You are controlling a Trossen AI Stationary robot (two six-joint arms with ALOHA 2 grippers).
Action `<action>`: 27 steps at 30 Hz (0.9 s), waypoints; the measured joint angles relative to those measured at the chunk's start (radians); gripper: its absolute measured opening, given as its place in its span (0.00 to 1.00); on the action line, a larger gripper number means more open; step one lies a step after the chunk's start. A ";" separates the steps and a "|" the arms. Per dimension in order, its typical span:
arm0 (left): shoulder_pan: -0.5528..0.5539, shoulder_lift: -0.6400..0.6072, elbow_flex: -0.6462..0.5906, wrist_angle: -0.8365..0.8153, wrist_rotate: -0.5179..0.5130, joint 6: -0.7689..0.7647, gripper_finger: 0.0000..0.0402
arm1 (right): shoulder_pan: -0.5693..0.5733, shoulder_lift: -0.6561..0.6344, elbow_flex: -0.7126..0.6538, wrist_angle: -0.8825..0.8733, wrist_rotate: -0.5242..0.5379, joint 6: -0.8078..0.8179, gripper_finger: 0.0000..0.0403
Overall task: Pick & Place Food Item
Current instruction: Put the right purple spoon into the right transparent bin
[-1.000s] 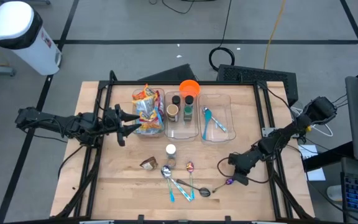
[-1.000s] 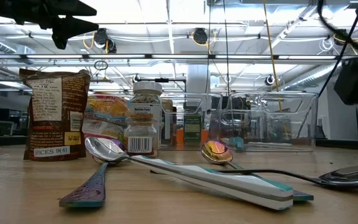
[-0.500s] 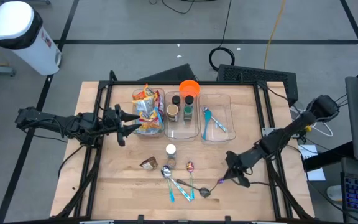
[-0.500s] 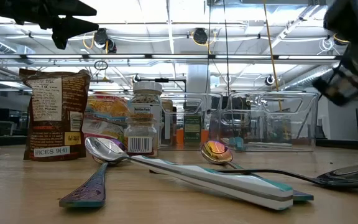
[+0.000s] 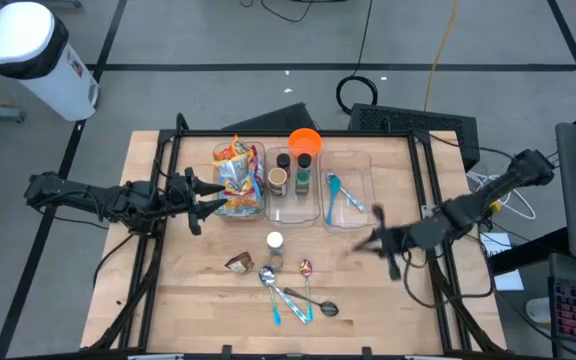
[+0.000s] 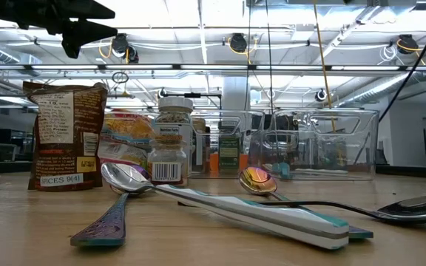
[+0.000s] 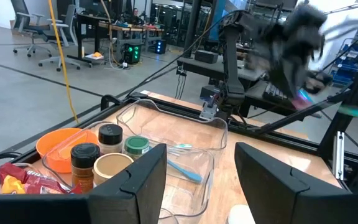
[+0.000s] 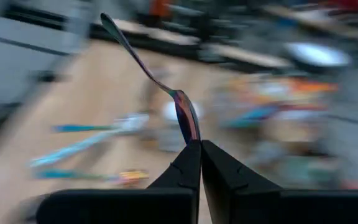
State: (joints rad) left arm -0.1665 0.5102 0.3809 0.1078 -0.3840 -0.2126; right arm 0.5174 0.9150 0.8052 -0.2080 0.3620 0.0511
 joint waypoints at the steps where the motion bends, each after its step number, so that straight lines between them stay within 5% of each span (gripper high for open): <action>1: 0.000 0.000 0.000 0.000 0.000 0.000 0.49 | -0.014 0.004 0.053 -0.061 0.071 -0.025 0.00; 4: 0.000 0.000 0.000 0.000 0.000 0.000 0.49 | -0.080 0.026 0.199 -0.231 0.196 -0.124 0.00; 10: 0.000 0.000 0.000 0.000 0.000 0.000 0.49 | -0.298 0.103 0.406 -0.531 0.216 -0.302 0.00; 16: 0.000 0.000 0.000 0.000 0.000 0.000 0.49 | -0.468 0.184 0.431 -0.709 0.211 -0.564 0.00; 27: 0.000 0.000 0.000 0.000 0.000 0.000 0.49 | -0.538 0.348 0.431 -0.861 0.157 -0.564 0.00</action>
State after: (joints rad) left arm -0.1665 0.5102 0.3809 0.1078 -0.3840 -0.2131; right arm -0.0204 1.2630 1.2358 -1.0692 0.5188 -0.5129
